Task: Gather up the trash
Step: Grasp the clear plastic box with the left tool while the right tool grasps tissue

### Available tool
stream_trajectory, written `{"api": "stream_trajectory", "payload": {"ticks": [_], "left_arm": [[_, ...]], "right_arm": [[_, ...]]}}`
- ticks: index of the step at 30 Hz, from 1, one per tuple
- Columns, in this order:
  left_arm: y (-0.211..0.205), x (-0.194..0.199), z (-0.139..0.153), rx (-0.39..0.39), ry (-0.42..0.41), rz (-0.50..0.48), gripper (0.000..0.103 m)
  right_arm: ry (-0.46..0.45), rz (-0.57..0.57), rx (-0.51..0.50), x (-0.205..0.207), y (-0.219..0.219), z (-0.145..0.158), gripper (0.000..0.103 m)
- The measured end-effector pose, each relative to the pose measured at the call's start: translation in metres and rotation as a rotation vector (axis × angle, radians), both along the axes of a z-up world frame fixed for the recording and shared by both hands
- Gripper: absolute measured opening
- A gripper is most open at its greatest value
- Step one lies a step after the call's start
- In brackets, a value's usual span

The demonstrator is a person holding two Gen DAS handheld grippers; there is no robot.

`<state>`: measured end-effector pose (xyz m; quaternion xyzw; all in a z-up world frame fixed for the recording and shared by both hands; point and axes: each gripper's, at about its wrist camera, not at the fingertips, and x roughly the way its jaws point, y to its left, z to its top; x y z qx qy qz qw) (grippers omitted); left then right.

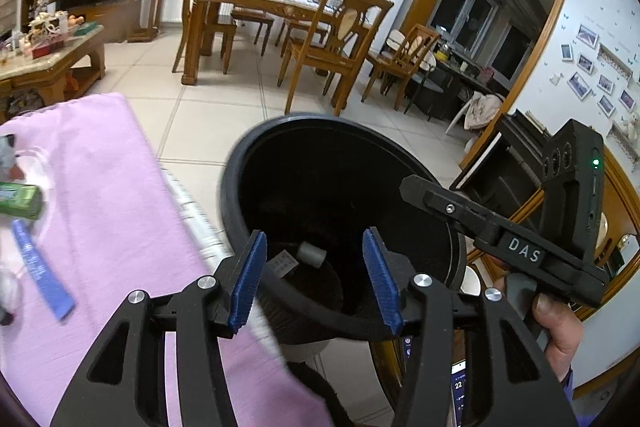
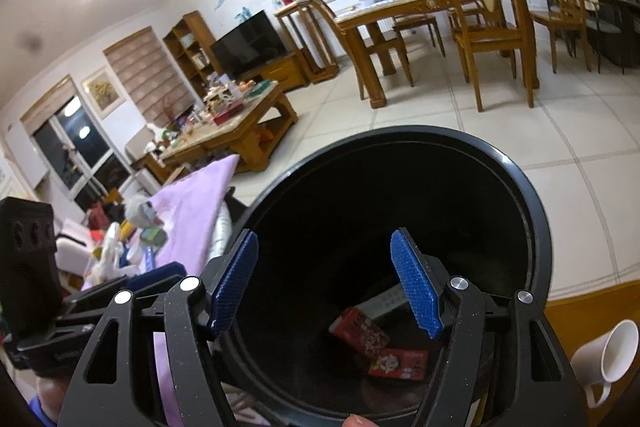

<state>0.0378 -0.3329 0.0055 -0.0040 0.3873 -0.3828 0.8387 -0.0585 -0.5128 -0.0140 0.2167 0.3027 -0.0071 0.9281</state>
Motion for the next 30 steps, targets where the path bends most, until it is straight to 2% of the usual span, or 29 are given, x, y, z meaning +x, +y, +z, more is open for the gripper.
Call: {"api": "stream_trajectory", "payload": {"ticks": [3,5,9,15,19,25,28,30], "left_arm": [[0.026,-0.001,0.008,-0.023,-0.008,0.036,0.052],[0.051,-0.001,0.015,-0.043,-0.018,0.075,0.057],[0.102,0.002,0.025,-0.076,-0.038,0.155,0.057],[0.209,0.014,0.03,-0.114,-0.054,0.344,0.057],[0.289,0.024,0.029,-0.123,-0.06,0.505,0.057],[0.372,0.053,0.007,-0.088,0.033,0.651,0.057],[0.391,0.066,-0.006,-0.065,0.086,0.651,0.057],[0.397,0.08,-0.018,-0.048,0.133,0.618,0.057]], "right_arm": [[-0.006,0.027,-0.027,0.004,0.021,0.01,0.069],[-0.008,0.049,-0.04,0.01,0.038,0.017,0.069],[-0.01,0.112,-0.073,0.023,0.082,0.029,0.071],[-0.001,0.222,-0.11,0.052,0.16,0.041,0.071],[0.013,0.324,-0.099,0.077,0.22,0.041,0.071],[0.046,0.447,-0.082,0.112,0.297,0.036,0.071],[0.05,0.494,-0.1,0.127,0.332,0.036,0.071],[0.056,0.508,-0.113,0.139,0.353,0.035,0.071]]}}
